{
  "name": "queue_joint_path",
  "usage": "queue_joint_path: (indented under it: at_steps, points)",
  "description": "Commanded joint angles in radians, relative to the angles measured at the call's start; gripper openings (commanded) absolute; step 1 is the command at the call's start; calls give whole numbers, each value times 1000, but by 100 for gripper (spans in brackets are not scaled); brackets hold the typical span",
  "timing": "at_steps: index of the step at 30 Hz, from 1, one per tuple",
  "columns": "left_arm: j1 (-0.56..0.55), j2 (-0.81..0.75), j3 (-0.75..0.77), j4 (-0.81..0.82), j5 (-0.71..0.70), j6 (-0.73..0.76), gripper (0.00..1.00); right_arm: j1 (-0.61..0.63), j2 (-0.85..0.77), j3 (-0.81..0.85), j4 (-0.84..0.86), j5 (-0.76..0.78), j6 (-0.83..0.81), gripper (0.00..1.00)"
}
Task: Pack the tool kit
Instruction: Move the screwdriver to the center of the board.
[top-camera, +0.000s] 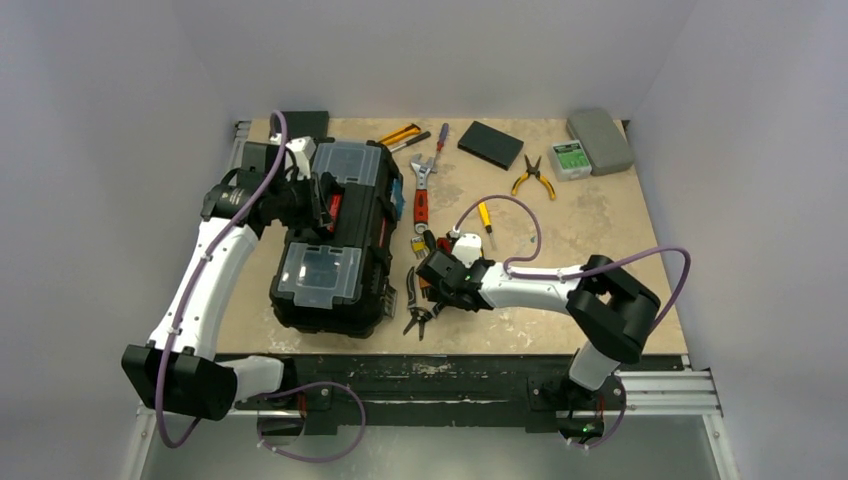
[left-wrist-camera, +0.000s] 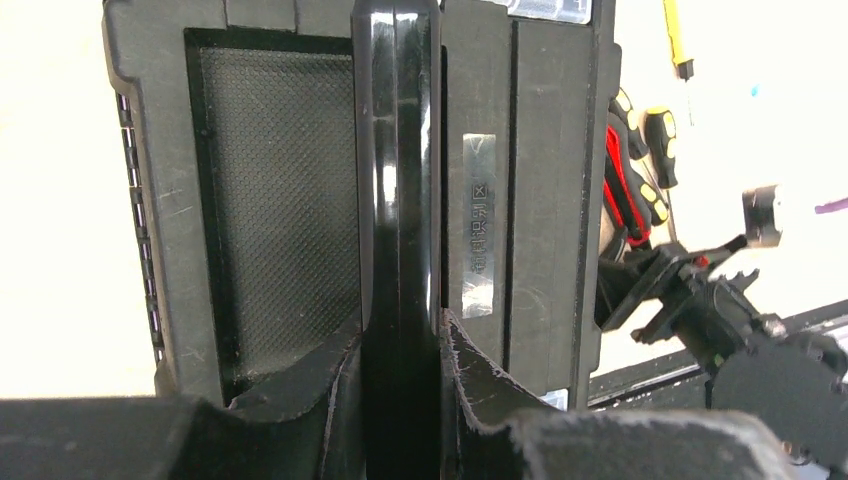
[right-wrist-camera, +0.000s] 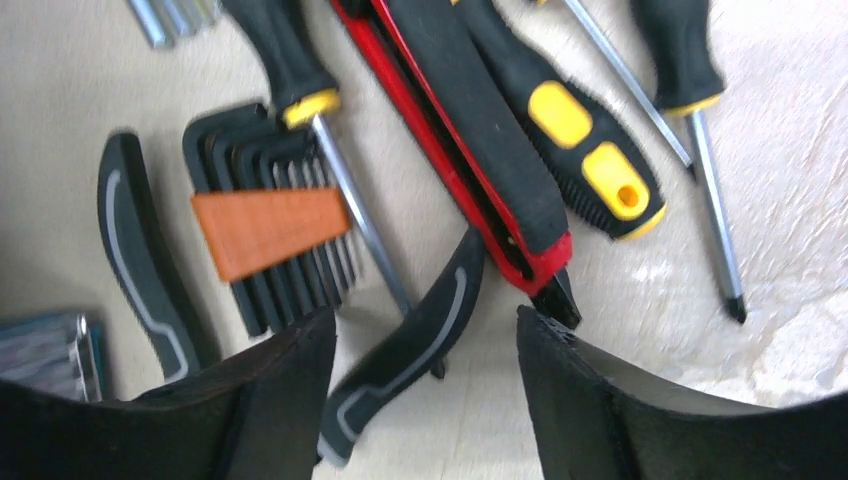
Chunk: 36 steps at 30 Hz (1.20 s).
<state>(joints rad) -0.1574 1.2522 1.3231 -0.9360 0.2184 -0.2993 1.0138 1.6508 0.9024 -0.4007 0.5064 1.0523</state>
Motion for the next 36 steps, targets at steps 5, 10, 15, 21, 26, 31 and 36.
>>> queue_joint_path:
  at_steps: [5,10,15,21,26,31,36]
  points:
    - [-4,-102,-54,53,108,65,0,-169,70,35,13,-15,-86,58]
    - [-4,-106,-88,74,104,74,0,-296,93,79,23,-33,-176,57]
    - [-5,-115,-127,119,145,77,0,-425,122,125,37,-73,-240,56]
    - [-5,-127,-167,156,161,74,0,-534,202,242,25,-104,-306,56]
    - [-8,-117,-173,154,162,68,0,-569,283,371,6,-183,-384,55]
    - [-10,-113,-162,141,143,77,0,-562,230,404,-22,-234,-488,77]
    - [-10,-119,-158,131,149,89,0,-488,24,304,-40,-171,-542,94]
